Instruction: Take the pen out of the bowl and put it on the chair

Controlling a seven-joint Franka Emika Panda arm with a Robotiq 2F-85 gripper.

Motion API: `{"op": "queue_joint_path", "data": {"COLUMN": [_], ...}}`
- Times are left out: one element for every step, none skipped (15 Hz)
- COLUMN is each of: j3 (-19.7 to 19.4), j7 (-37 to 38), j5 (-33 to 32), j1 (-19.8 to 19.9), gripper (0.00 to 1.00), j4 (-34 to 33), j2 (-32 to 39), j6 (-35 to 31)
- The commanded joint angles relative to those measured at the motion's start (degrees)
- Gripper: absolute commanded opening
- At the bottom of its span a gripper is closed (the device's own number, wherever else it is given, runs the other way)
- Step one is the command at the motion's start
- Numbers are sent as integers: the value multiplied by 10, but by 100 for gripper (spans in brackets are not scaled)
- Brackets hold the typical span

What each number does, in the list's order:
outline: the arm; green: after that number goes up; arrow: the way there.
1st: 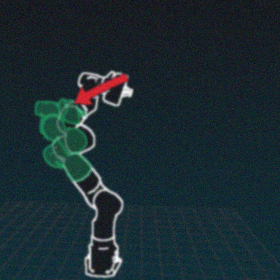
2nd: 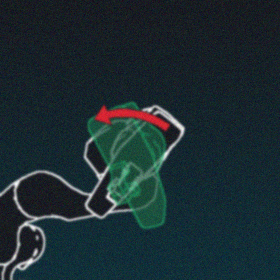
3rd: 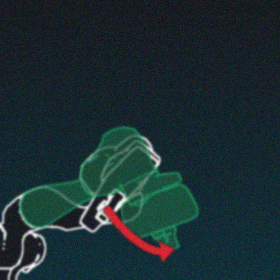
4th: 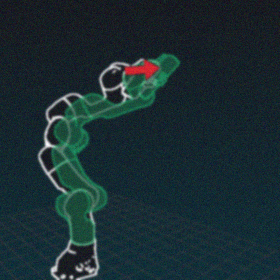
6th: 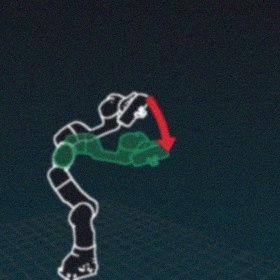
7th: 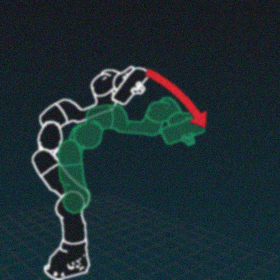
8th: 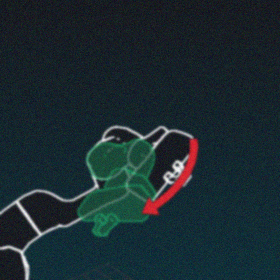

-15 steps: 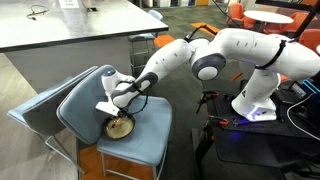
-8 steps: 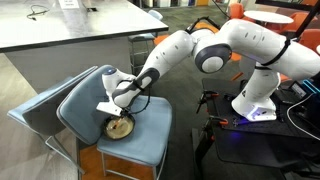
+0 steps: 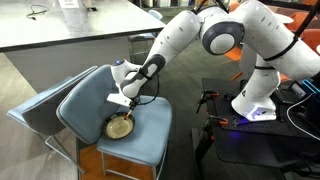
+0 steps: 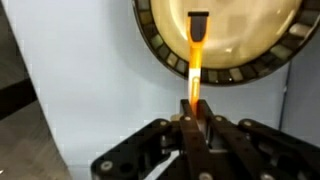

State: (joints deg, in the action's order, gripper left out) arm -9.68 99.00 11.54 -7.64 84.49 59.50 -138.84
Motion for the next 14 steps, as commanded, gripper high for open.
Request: {"op": "queue_joint_path", "data": {"j3": [-7, -14, -16, -22, -19, -22, -17, -13, -4, -2, 4, 5, 5, 4], "j7": [-4, 2, 3, 8, 6, 5, 4, 4, -4, 0, -2, -2, 4, 7], "j5": [7, 8, 9, 7, 9, 7, 10, 12, 16, 17, 20, 21, 21, 20], "j1": [16, 22, 32, 37, 48, 54, 63, 70, 78, 79, 81, 83, 80, 79], "gripper": [3, 3, 3, 3, 3, 3, 3, 3, 3, 3, 3, 3, 3, 3], "j4": [58, 51, 41, 31, 15, 6, -11, -23, -36, -48, -55, -67, -74, -85], "j2": [-40, -35, -28, -19, -8, 0, 16, 26, 41, 53, 64, 78, 86, 97], "j6": [-24, -20, -17, -13, -4, 3, 12, 24, 27, 37, 44, 48, 56, 60]}}
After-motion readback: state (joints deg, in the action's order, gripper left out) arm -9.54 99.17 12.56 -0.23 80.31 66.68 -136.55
